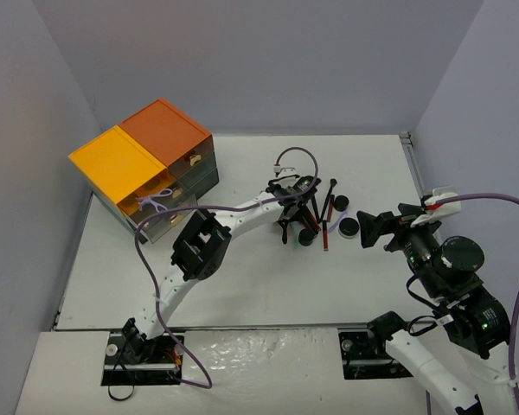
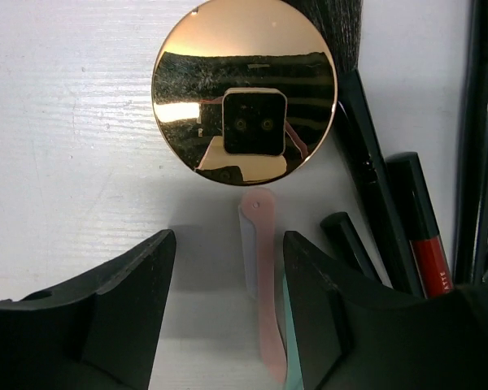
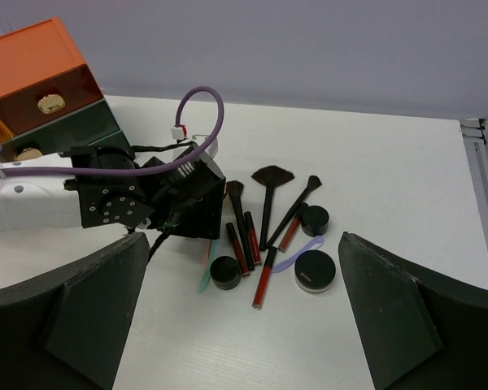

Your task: Organize the makeup

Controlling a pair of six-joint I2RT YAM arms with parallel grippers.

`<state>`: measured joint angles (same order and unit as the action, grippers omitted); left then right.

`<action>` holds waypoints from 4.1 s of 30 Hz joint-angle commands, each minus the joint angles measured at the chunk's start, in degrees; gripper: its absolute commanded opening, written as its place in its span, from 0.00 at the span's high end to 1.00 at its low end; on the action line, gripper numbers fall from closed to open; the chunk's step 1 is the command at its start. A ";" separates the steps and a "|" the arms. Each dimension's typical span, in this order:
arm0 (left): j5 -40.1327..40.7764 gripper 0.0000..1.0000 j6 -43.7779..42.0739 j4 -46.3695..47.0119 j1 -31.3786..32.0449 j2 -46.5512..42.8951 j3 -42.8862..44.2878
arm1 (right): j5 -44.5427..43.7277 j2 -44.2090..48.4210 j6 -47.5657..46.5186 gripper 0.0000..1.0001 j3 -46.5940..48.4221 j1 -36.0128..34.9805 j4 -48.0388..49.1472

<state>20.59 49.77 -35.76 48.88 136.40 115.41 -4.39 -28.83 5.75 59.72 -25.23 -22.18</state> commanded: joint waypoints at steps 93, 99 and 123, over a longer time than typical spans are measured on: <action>-6.36 0.42 0.35 4.76 2.24 -8.57 -1.58 | -4.65 -2.93 3.43 0.00 -0.54 -0.43 4.28; -5.97 0.42 0.60 3.29 2.62 -4.72 -0.19 | -5.63 -1.93 3.29 0.00 -0.75 -0.43 3.82; 3.07 1.00 -10.58 -3.47 2.49 -23.92 -9.78 | -5.83 -4.40 3.58 0.00 -0.51 -0.47 3.73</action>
<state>19.04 46.81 -35.44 51.11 125.35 101.75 -9.63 -30.16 8.94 58.54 -25.23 -21.88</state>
